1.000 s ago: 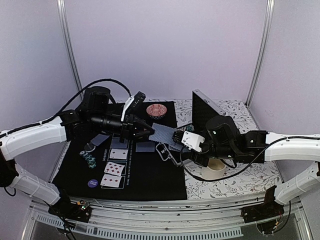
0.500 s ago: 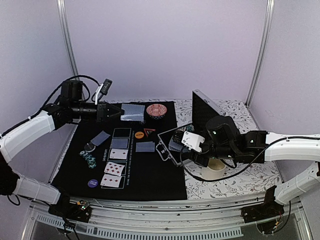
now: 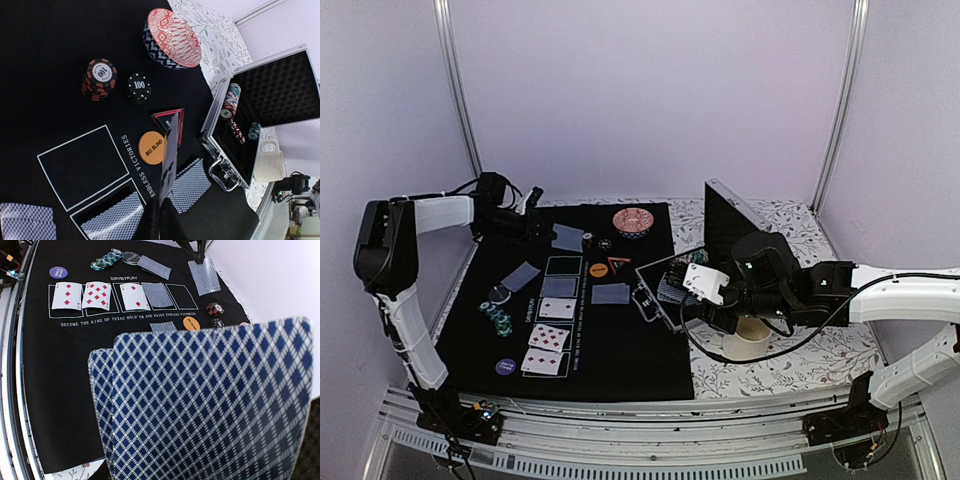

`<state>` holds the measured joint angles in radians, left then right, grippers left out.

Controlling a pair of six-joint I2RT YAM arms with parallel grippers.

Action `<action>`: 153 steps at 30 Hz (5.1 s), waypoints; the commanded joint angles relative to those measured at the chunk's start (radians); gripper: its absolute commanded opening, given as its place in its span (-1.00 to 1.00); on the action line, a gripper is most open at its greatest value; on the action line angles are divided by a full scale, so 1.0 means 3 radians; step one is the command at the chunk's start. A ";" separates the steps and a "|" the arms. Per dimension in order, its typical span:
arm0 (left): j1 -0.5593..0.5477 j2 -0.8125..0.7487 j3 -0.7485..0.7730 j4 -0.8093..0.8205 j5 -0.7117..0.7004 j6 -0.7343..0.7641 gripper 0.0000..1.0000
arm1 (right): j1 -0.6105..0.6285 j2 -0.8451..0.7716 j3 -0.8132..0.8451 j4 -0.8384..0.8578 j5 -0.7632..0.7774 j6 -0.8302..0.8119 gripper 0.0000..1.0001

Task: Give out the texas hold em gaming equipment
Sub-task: Place the poker card in the community card area, then place the face-down deck piles on the poker table mat, then reset both arms

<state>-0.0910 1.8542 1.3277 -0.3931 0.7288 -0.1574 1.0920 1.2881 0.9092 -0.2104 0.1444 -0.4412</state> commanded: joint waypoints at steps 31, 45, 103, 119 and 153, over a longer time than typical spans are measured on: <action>0.0137 0.1627 0.1407 -0.1154 -0.0604 0.0573 -1.00 | -0.0016 0.0012 0.0100 -0.0059 -0.0010 0.0039 -0.17; 0.0103 0.1451 0.1439 -0.1154 -0.0867 0.0571 -0.30 | -0.0015 0.0043 0.0132 -0.0067 -0.0051 0.0044 -0.17; -0.0472 -0.1895 -0.0563 -0.0139 -0.1438 0.0088 0.35 | -0.0051 0.1914 0.0674 -0.0880 -0.0924 0.0903 -0.04; -0.0474 -0.1893 -0.0509 -0.0165 -0.1480 0.0123 0.35 | -0.0053 0.1941 0.0754 -0.1075 -0.0826 0.0949 0.37; 0.0247 -0.2792 -0.1949 0.1502 -0.3370 -0.0233 0.96 | -0.3405 -0.0292 0.0741 0.0703 -0.0814 0.1443 0.98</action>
<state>-0.0612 1.0687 0.8898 -0.1337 -0.0757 -0.1844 0.2211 1.3151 1.3190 -0.1486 -0.1047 -0.1200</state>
